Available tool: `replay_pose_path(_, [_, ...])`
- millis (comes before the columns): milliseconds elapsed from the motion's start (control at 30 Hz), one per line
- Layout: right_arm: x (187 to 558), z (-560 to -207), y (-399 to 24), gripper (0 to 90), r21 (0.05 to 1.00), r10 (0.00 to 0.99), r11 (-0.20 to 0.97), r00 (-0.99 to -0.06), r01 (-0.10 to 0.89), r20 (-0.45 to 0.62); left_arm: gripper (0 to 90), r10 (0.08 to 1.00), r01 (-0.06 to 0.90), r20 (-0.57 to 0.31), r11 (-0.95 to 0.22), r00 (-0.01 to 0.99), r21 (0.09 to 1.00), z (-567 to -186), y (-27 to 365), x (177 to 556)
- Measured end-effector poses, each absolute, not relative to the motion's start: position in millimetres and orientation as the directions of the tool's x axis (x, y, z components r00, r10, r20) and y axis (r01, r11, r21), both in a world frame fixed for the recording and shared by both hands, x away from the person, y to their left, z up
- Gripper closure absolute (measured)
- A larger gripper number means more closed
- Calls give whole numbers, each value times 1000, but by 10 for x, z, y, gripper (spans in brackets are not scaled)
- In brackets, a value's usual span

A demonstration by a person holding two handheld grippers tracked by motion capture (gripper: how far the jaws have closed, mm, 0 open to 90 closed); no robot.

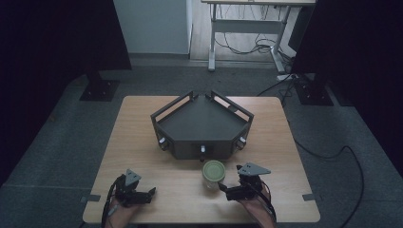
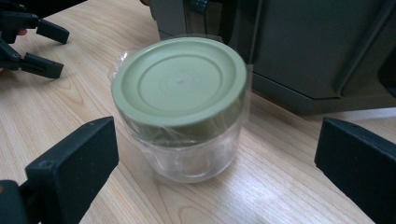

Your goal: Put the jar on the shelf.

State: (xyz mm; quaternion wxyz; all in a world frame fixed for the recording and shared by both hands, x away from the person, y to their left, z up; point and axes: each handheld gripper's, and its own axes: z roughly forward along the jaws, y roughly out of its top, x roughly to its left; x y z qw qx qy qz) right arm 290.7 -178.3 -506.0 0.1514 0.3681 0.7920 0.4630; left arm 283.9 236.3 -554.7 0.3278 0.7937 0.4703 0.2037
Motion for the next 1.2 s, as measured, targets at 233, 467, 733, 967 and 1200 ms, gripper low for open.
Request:
replay_pose_path(233, [2950,-5089,-1676,0,846,705,309,-702,435,103,16,880,613,15,-344,476,712,-5546,2363,2839])
replay_pose_path(467, [2983,-5118,-1608,0,843,698,314,-708,436,107,16,879,612,15,-345,477,712,-5546,2362,2838])
replay_pose_path(733, [3029,-5165,-1524,0,846,687,318,-719,429,106,16,878,612,15,-345,478,712,-5546,2362,2838])
replay_pose_path(967, [3082,-5231,-1417,0,838,679,335,-727,431,103,16,878,612,15,-345,478,712,-5547,2362,2838])
replay_pose_path(1200, [3140,-5299,-1325,0,832,682,349,-726,430,89,16,878,612,15,-345,478,712,-5546,2362,2838])
